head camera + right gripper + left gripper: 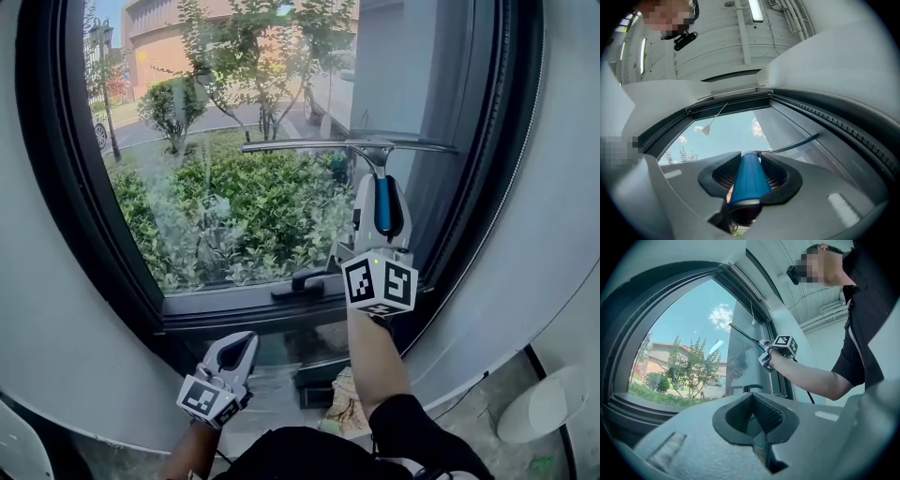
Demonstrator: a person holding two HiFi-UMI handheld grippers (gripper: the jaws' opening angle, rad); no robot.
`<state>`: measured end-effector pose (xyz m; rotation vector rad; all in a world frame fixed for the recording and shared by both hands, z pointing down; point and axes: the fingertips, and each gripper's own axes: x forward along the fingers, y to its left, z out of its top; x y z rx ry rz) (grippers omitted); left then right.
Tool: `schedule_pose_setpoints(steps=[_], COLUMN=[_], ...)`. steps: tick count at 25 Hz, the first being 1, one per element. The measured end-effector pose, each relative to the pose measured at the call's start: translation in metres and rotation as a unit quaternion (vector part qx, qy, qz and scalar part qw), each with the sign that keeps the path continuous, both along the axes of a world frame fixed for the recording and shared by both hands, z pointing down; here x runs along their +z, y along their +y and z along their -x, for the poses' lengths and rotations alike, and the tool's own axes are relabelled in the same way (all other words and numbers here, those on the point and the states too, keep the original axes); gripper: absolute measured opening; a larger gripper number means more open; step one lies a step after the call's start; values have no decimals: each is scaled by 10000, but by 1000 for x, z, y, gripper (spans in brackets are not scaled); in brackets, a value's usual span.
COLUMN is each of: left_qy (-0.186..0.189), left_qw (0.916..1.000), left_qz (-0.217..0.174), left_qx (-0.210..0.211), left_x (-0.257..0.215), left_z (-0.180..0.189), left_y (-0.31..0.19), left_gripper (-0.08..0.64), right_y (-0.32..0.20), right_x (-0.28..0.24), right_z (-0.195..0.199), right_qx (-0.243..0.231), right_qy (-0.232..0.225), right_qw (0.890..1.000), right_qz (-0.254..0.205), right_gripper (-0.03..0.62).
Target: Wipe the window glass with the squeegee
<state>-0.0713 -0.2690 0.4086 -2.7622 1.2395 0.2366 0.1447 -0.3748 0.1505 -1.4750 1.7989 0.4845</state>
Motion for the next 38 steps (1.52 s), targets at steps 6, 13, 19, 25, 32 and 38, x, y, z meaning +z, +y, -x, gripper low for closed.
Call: schedule_pose_setpoints(steps=[6,13,19,25,32,38], left_qy=[-65,42,-24,2,-11,0], left_qw=[9999,10000,9997,9997,9996,9995], left_qz=[98,52,217,246,261,296], left_qx=[-83,-42,-57,1,65,60], left_x=[3,6,10,14,11,14], left_z=[7,3,1,0,-5,-5], left_y=[-2,-3,-4,-2,1,2], left_gripper=[2,2,2,2,2,2], right_y=[0,0,1,2,3,4], right_x=[9,19,26,38,47,58], right_z=[2,0,-1,-1,-2,-2], right_qx=[-22,-7,-38,-39,-42,-49], right_qy=[4,7,-17,-18,-15,-4], right_qw=[10000,9999,9998,9996,9994,9990], right_qz=[23,120,198,279,353,454], right_gripper=[132,132,132,132,133,132])
